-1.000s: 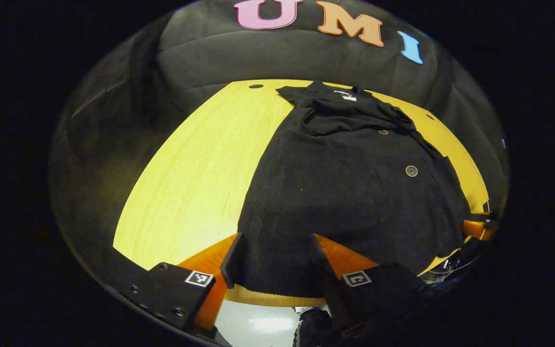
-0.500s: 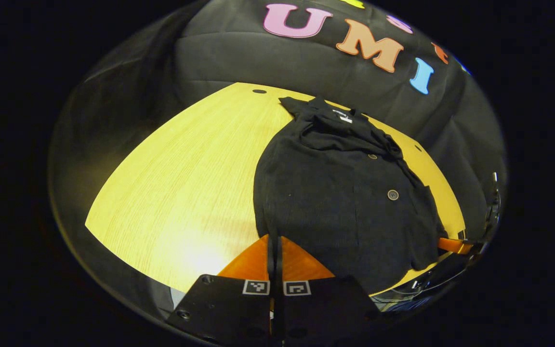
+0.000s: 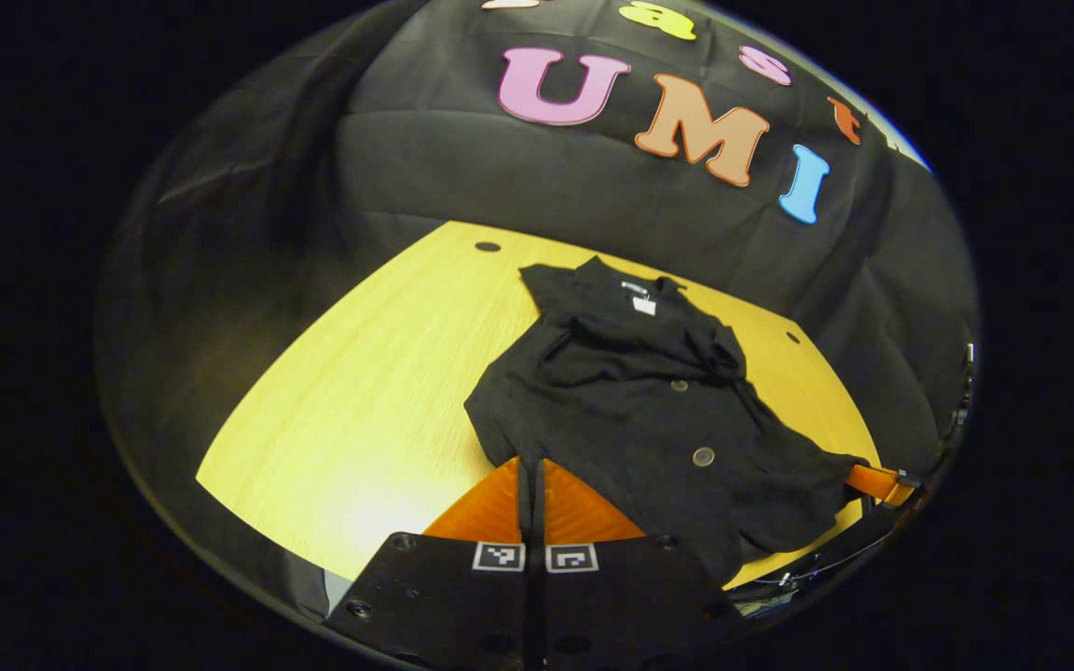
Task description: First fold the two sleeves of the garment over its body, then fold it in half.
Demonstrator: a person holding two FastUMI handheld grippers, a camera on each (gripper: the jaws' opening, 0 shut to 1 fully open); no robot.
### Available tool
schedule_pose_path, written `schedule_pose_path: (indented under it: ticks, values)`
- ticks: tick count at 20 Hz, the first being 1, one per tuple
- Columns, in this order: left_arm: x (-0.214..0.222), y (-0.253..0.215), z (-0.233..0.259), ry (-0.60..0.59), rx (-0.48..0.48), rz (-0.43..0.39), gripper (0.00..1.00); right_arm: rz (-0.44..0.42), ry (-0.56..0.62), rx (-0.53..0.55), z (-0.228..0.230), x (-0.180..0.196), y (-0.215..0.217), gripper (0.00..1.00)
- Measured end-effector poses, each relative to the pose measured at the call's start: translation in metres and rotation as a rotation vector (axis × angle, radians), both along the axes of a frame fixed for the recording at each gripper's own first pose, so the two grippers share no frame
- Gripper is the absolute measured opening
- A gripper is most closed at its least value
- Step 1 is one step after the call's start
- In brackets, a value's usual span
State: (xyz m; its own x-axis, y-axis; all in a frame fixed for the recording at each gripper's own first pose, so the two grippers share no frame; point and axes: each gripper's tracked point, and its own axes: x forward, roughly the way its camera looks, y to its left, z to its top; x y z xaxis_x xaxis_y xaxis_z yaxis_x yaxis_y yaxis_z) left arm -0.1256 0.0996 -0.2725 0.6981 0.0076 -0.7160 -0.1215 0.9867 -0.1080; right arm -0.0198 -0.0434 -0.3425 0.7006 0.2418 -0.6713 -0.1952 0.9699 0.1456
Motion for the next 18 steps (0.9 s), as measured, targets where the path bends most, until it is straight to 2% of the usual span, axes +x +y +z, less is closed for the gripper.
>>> schedule_pose_path:
  ticks: [4, 7, 9, 12, 16, 18]
  values:
    - [0.032, -0.001, 0.028, -0.051, 0.029, 0.005, 0.00, 0.083, -0.134, -0.002, 0.046, 0.033, 0.010, 0.02]
    - [0.051, 0.000, 0.043, -0.094, 0.052, -0.002, 0.00, 0.112, -0.203, -0.011, 0.069, 0.056, 0.015, 0.02]
    - [0.060, -0.003, 0.049, -0.106, 0.045, -0.005, 0.00, 0.112, -0.216, -0.007, 0.077, 0.067, 0.017, 0.05]
    - [0.078, -0.005, 0.062, -0.142, 0.026, -0.013, 0.00, 0.093, -0.258, 0.000, 0.093, 0.087, 0.023, 0.02]
    - [0.118, 0.002, 0.076, -0.186, 0.017, -0.030, 0.00, 0.047, -0.327, 0.028, 0.123, 0.118, 0.032, 0.00]
    - [0.139, 0.006, 0.085, -0.214, 0.016, -0.030, 0.00, 0.038, -0.351, 0.009, 0.132, 0.134, 0.032, 0.02]
